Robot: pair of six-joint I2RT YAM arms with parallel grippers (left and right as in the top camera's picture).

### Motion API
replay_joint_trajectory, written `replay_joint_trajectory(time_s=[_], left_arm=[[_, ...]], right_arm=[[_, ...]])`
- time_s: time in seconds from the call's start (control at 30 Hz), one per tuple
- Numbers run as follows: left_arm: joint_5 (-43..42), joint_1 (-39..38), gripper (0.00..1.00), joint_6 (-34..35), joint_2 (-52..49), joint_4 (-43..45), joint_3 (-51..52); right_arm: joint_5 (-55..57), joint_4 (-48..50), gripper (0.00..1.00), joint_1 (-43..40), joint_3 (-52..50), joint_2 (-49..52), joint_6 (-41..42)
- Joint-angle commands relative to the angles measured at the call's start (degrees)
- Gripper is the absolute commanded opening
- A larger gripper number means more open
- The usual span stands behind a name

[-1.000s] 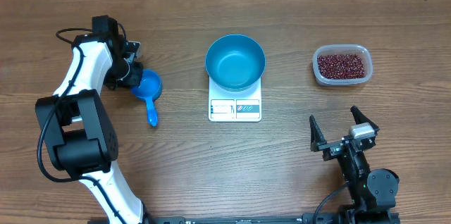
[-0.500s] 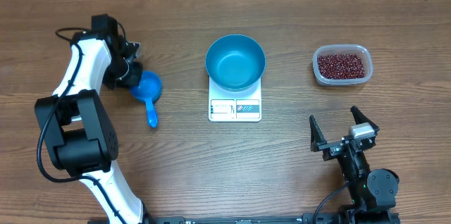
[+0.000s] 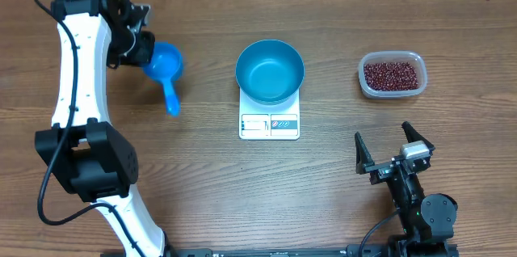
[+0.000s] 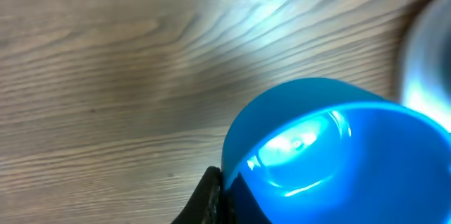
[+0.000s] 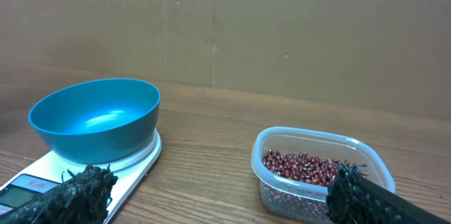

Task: Scoop item into bowl and weigh 150g on scale
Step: 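Lift the blue scoop with the left gripper over the teal bowl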

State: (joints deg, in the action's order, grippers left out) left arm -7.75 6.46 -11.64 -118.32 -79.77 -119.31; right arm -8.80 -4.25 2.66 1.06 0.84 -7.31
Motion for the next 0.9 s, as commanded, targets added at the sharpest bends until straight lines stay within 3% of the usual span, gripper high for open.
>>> replay_joint_trajectory(time_s=[0.0, 0.4, 0.67, 0.87], left_arm=[[-5.4, -2.0, 0.04, 6.2, -0.4, -2.8, -5.9], [-23.4, -8.5, 0.04, 17.9, -0.4, -9.8, -11.3], [-23.0, -9.9, 0.04, 29.6, -0.4, -9.5, -11.3], [-15.3, -11.3, 0.04, 40.6, -0.4, -11.6, -11.3]], right_arm=[[-0.3, 0.3, 1.0, -0.2, -0.6, -0.7, -0.1], [-0.3, 0.3, 1.0, -0.2, -0.6, -0.7, -0.1], [-0.3, 0.3, 1.0, -0.2, -0.6, -0.7, -0.1], [1.2, 0.3, 1.0, -0.2, -0.6, -0.7, -0.3]])
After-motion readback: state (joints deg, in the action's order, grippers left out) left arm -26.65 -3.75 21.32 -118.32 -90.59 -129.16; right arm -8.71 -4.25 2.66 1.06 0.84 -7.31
